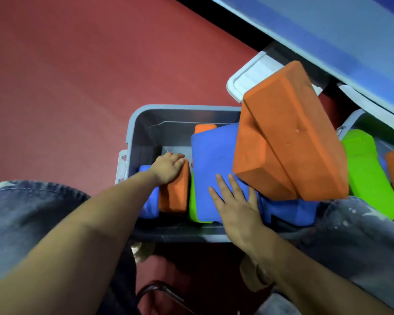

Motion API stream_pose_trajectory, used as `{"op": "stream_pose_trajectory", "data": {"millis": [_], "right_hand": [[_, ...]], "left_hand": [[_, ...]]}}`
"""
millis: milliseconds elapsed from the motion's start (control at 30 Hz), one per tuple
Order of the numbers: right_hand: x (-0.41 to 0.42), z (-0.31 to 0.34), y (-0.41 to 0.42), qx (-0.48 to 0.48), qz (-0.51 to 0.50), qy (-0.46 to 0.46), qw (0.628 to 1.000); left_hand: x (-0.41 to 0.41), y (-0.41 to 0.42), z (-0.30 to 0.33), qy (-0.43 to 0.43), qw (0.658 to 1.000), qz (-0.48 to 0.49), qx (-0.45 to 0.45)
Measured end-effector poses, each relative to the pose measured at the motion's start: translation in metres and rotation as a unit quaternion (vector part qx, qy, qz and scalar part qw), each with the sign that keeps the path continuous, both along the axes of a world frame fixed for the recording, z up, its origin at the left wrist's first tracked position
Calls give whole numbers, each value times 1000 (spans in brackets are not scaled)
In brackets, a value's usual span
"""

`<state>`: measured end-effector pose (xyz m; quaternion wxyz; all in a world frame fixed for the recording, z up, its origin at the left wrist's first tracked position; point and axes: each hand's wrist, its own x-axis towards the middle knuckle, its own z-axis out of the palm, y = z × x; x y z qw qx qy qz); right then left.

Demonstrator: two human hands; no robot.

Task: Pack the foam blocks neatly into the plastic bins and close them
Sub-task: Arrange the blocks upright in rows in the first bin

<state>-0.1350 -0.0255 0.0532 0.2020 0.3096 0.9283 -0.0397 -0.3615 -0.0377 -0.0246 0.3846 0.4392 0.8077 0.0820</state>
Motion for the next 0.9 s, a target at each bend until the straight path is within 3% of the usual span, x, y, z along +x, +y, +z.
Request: {"op": "stream_pose_trajectory", "data": {"millis": [133,200,400,567,667,900], "right_hand": [[2,10,-4,-1,-24,-27,999],[0,18,-2,-14,-4,-62,998],[1,21,-2,-53,-12,-79,995],[-5,22,1,-63,-15,-82,995],[0,13,4,-52,-23,-41,998],[-1,23,7,-100,-20,-71,992]], "left_hand": [[-16,-6,29,-8,978,-180,-104],[-7,-17,34,20,965,-222,-139],[16,-33,30,67,954,-207,-206],[31,-13,19,150,922,-225,-276],[27,-5,7,154,919,-235,-276],[12,-8,0,130,937,-234,-226]]}}
